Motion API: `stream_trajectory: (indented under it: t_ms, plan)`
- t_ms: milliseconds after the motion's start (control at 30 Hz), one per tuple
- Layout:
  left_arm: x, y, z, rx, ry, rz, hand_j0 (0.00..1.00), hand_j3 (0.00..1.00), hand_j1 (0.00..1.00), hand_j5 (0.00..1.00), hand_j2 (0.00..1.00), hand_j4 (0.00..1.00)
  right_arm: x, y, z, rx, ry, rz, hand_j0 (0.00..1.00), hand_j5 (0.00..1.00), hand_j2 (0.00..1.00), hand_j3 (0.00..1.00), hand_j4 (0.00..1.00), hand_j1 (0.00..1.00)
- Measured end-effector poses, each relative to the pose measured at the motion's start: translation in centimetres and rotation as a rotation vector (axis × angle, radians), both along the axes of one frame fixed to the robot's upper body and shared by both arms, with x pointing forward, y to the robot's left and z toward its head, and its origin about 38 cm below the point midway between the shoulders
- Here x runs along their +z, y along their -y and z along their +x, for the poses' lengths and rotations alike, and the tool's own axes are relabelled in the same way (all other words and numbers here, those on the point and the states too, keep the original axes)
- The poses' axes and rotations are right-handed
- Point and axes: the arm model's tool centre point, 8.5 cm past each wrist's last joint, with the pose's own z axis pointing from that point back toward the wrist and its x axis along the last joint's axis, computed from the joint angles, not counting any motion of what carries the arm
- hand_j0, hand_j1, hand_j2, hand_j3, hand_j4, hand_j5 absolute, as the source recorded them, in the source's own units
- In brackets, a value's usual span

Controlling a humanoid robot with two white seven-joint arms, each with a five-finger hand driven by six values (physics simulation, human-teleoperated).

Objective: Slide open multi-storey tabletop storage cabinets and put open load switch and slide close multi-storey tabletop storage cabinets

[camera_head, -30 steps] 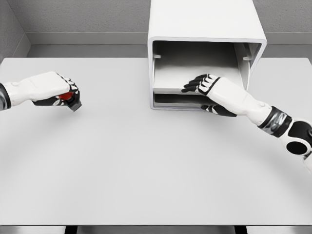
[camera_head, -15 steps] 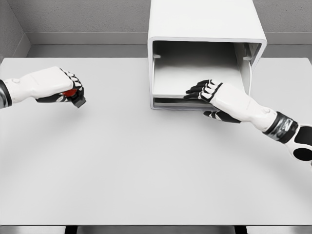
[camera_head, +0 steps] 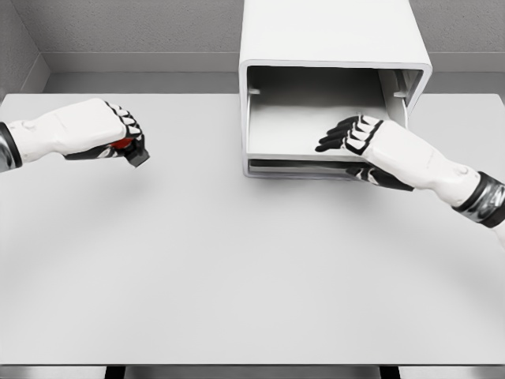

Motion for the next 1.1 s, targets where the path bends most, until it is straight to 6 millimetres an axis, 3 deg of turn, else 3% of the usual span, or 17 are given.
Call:
stream_trajectory:
  t_ms: [233, 467, 900, 1100]
  plan:
    - [0.6, 0.8, -0.4, -0.025, 0.023, -0.002, 0.44, 0.44, 0.44, 0.44, 0.44, 0.44, 1.5, 1.3, -1.8, -0.015, 0.034, 0.009, 0.6, 0.6, 0.6, 0.6, 0.6, 0.6]
    - [1.3, 1.4, -0.8, -0.048, 0.043, -0.008, 0.44, 0.44, 0.44, 0.44, 0.44, 0.44, 1.4, 2.8, -3.1, -0.055, 0.032, 0.02, 0.62, 0.62, 0.62, 0.62, 0.62, 0.62]
    - [2.2, 3.4, -1.3, -0.097, 0.078, -0.05, 0.44, 0.44, 0.44, 0.44, 0.44, 0.44, 3.1, 5.2, -3.6, -0.12, 0.078, 0.017, 0.63, 0.63, 0.63, 0.63, 0.63, 0.63]
    - [2.5, 4.4, -1.4, -0.117, 0.092, -0.074, 0.44, 0.44, 0.44, 0.44, 0.44, 0.44, 5.3, 7.3, -3.4, -0.176, 0.132, 0.032, 0.63, 0.63, 0.63, 0.63, 0.63, 0.63]
